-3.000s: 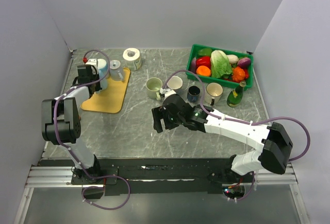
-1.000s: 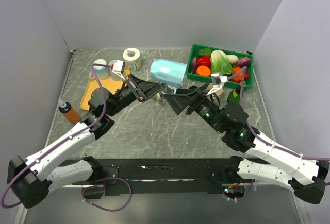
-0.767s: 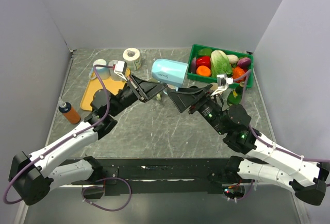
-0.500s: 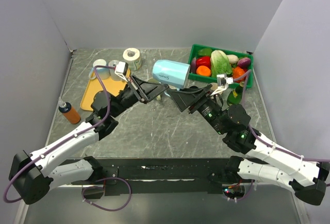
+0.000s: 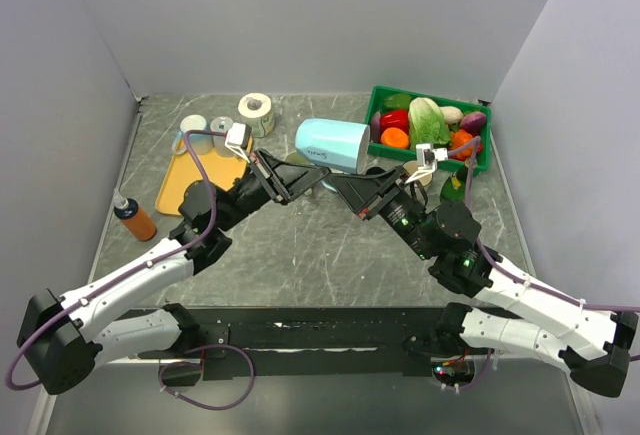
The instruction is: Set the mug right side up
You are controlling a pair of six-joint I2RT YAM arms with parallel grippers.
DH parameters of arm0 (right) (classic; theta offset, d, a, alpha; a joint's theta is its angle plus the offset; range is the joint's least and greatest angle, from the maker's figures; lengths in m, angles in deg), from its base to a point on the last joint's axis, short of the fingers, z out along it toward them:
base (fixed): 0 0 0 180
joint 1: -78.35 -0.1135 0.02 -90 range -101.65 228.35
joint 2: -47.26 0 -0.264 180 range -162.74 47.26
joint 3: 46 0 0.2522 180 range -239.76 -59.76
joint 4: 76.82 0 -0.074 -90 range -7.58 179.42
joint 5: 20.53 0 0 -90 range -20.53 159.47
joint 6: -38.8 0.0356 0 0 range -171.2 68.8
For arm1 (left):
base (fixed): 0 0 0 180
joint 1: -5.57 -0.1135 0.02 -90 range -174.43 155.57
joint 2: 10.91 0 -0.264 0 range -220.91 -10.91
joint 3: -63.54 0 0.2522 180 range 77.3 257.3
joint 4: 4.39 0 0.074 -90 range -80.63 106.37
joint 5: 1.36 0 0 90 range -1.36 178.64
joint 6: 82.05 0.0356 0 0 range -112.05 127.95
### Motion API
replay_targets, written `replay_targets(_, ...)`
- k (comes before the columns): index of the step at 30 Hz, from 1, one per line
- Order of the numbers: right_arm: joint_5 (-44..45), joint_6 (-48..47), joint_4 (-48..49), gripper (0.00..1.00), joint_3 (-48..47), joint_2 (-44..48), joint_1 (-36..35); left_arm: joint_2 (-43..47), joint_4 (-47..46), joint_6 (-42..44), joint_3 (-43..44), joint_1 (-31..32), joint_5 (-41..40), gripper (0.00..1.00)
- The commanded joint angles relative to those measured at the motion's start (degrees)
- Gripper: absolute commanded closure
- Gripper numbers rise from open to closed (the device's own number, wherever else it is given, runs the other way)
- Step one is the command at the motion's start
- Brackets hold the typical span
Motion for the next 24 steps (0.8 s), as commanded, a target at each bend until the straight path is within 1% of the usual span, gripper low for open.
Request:
replay_targets(1, 3.0, -1.2, -1.0, 1.00, -0.8, 1.7, 0.6, 2.9, -6.0, 1.4, 0.2, 1.1, 1.9, 0.99)
replay_targets(3, 3.4, -1.7, -2.2, 1.00, -0.8, 2.0, 0.6, 3.9, -4.6, 3.2, -0.8, 1.1, 2.5, 0.99)
replay_targets(4, 3.4, -1.9, -2.9, 1.00, -0.9, 2.4, 0.6, 4.2, -3.8, 4.0, -1.0, 1.1, 3.3, 0.96)
replay_targets(5, 3.4, -2.2, -3.3, 1.00, -1.0, 2.4, 0.6, 4.9, -2.8, 5.6, -1.2, 1.1, 3.7, 0.91)
replay_targets(6, 3.4, -2.5, -5.0, 1.00, -1.1, 2.8, 0.6, 5.3, -1.9, 6.4, -1.7, 1.1, 4.1, 0.84)
replay_targets(7, 3.6, -2.5, -5.8, 1.00, -1.2, 3.2, 0.7, 5.5, -0.4, 7.3, -2.0, 1.1, 4.7, 0.68)
replay_targets(9, 3.7, -2.6, -7.7, 1.00, -1.0, 3.9, 0.7, 6.8, 1.1, 9.1, -3.3, 1.1, 4.7, 0.47)
replay_targets(10, 3.7, -2.7, -8.2, 1.00, -0.8, 4.7, 0.6, 7.1, 1.8, 9.6, -3.7, 1.1, 4.6, 0.35)
replay_targets(12, 4.1, -3.5, -9.4, 1.00, -0.6, 5.6, 0.6, 7.9, 2.7, 10.7, -4.8, 1.2, 4.5, 0.24)
replay_targets(13, 4.1, -4.6, -10.3, 1.00, -0.6, 6.3, 0.7, 8.1, 3.2, 11.0, -5.1, 1.1, 4.6, 0.14)
replay_targets(14, 4.6, -7.1, -11.0, 1.00, -1.0, 6.7, 0.7, 8.4, 4.7, 12.0, -5.3, 1.2, 4.8, 0.10)
replay_targets(15, 5.5, -7.7, -12.7, 1.00, -1.2, 7.0, 0.7, 8.5, 5.8, 12.4, -5.4, 1.2, 4.8, 0.07)
replay_targets(16, 6.9, -8.3, -15.1, 1.00, -1.1, 8.1, 0.7, 8.7, 6.8, 12.9, -5.4, 1.1, 4.6, 0.01)
replay_targets(17, 8.3, -9.0, -16.2, 1.00, -1.0, 8.6, 0.6, 9.1, 9.3, 13.9, -5.6, 1.1, 4.1, 0.01)
replay_targets(18, 11.1, -10.3, -16.5, 1.00, -0.9, 9.1, 0.6, 9.4, 10.5, 14.4, -5.8, 1.1, 3.6, 0.02)
replay_targets(20, 13.8, -11.9, -22.3, 1.00, -1.7, 10.1, 0.7, 10.5, 15.8, 16.0, -5.8, 1.2, 2.1, 0.04)
replay_targets(21, 16.8, -12.5, -23.9, 1.00, -1.9, 10.2, 0.7, 10.9, 17.8, 16.5, -5.9, 1.1, 0.3, 0.04)
replay_targets(23, 19.9, -14.7, -28.6, 1.00, -2.9, 10.0, 0.7, 12.4, 21.0, 18.1, -6.0, 1.1, -1.6, 0.04)
replay_targets(24, 23.2, -14.9, -30.9, 1.00, -3.4, 9.6, 0.9, 12.8, 24.2, 18.7, -6.1, 1.2, -3.3, 0.04)
